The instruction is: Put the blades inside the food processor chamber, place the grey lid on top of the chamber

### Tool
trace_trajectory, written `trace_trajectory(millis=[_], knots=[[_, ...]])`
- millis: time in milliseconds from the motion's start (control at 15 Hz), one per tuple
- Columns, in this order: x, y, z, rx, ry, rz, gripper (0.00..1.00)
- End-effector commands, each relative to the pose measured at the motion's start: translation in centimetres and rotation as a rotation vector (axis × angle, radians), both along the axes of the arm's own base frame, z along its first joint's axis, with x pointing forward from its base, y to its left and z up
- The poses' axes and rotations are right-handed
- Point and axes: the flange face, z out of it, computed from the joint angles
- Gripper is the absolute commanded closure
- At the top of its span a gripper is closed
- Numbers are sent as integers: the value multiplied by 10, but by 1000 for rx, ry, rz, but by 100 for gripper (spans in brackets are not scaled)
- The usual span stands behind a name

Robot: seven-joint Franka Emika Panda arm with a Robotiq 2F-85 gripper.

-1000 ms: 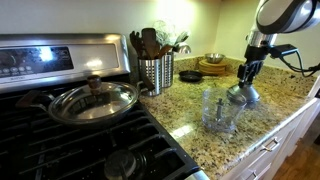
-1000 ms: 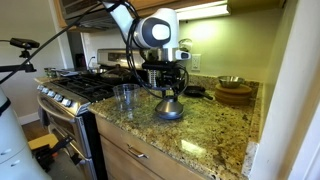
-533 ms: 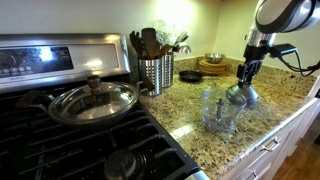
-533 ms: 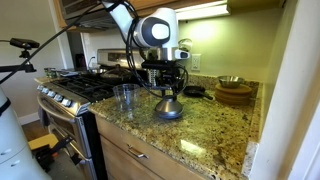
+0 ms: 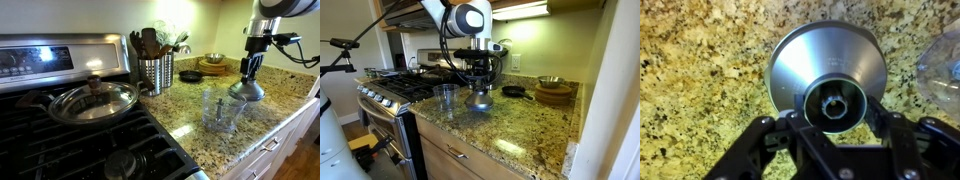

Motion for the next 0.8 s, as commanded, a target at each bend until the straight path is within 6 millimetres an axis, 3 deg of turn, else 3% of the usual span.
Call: trace_trajectory(millis=[0, 467, 733], knots=[[-13, 16, 42, 0, -2, 60, 65], [-30, 70, 98, -13, -45, 221, 65], [-39, 106, 115, -21, -69, 321, 65]])
